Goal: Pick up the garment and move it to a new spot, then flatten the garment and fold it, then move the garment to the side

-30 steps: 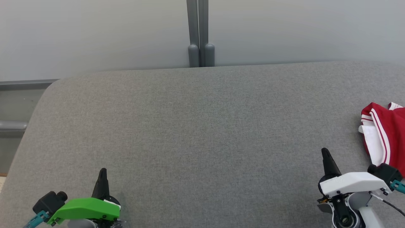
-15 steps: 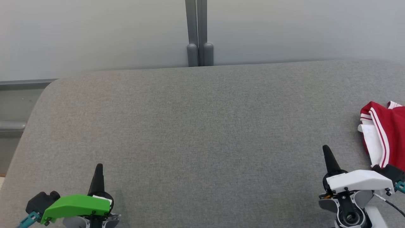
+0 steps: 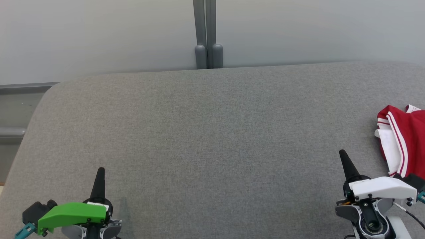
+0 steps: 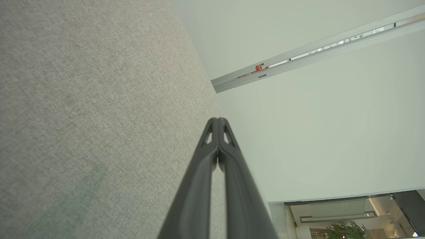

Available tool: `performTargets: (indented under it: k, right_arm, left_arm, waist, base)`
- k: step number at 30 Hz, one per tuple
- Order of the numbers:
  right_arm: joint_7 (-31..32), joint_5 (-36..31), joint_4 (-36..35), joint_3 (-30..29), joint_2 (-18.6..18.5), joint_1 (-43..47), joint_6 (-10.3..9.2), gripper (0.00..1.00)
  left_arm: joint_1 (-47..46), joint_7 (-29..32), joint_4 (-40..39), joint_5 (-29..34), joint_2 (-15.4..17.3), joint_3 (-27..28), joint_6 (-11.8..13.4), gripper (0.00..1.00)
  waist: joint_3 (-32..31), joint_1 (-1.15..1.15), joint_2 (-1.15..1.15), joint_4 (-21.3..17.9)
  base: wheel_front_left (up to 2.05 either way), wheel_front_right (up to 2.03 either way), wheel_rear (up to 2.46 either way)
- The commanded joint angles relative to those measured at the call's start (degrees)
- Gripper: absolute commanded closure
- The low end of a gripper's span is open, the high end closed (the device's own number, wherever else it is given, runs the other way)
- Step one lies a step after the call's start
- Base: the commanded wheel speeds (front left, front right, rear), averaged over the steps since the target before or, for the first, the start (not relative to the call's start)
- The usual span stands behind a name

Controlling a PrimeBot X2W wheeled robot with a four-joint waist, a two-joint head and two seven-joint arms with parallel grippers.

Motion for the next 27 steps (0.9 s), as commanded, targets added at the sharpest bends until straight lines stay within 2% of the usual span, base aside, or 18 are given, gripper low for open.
performTargets:
  k: [1, 27]
  right_arm:
    - [0.51, 1.55, -0.91, -0.23, -0.33, 0.29, 0.03, 1.00]
    - [3.67, 13.70, -3.13, -1.08, -0.38, 0.79, 0.03, 1.00]
  left_arm:
    - [-1.61, 0.28, -0.72, -1.60, 0.26, 0.52, -0.59, 1.00]
    - [-2.04, 3.42, -2.15, -13.26, 0.32, 2.83, -2.08, 1.00]
  waist:
    - [0.02, 0.00, 0.00, -0.03]
    - [0.43, 0.00, 0.00, -0.51]
  base:
    - [0.00, 0.00, 0.00]
    - [0.00, 0.00, 0.00]
